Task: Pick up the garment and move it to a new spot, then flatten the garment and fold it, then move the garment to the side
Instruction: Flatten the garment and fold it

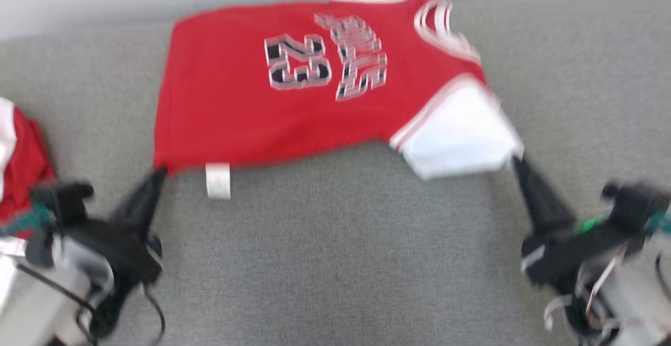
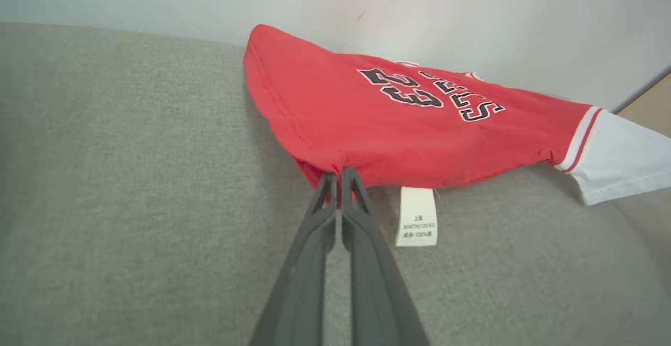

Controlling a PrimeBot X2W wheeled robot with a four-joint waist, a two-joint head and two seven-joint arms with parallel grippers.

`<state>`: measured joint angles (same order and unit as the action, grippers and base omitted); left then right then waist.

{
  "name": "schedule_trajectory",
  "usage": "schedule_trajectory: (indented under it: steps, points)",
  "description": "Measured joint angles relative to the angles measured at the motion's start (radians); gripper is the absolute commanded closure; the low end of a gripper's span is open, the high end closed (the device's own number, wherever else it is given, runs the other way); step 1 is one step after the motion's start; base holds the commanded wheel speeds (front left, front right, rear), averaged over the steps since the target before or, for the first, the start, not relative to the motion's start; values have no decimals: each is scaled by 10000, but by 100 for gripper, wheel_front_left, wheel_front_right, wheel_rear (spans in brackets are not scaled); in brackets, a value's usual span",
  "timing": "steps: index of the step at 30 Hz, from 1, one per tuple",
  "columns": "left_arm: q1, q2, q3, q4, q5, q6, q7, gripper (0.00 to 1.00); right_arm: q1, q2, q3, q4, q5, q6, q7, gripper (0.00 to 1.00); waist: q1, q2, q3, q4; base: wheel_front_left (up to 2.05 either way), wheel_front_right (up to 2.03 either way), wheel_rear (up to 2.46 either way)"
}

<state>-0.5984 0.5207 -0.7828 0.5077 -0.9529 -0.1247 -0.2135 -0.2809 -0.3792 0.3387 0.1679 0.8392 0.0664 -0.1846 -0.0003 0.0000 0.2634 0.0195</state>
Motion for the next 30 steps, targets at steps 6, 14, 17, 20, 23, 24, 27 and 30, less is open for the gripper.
schedule_trajectory:
  steps: [6, 14, 17, 20, 23, 24, 27, 30]
  points:
    - [1144, -261, -286, 190, 6, 2, -130, 100, 1350, -61, 485, 240, -2, 23, 182, 100, -1, -1, -846, -8, 0, 0, 0]
    - [2222, -460, -635, 265, 286, 677, -176, 100, 2555, -291, 1394, 163, -575, -362, 754, 100, 0, -2, -1844, 100, 0, 0, 0]
    - [2510, -499, -646, 255, 307, 926, -251, 100, 2548, -261, 1528, 73, -688, -506, 855, 100, 0, -2, -2018, 133, 0, 0, 0]
    - [2712, -520, -696, 230, 489, 1131, -253, 100, 2587, -253, 1649, -2, -842, -677, 986, 100, 0, -2, -2201, 169, 0, 0, 0]
    - [2932, -533, -704, 86, 491, 1290, -261, 100, 2800, -301, 1664, -71, -872, -857, 1083, 100, 1, -2, -2331, 176, 0, 0, 0]
    - [3016, -537, -702, 58, 493, 1344, -261, 100, 2881, -337, 1662, -75, -874, -915, 1162, 100, 1, -2, -2366, 175, 0, 0, 0]
    - [3166, -485, -675, 6, 491, 1438, -263, 100, 3079, -458, 1647, -180, -903, -1030, 1302, 100, 2, -1, -2471, 156, 0, 0, 0]
    - [3273, -445, -639, -102, 491, 1523, -263, 100, 3246, -568, 1597, -376, -903, -1198, 1425, 100, 2, -2, -2517, 117, 0, 0, 0]
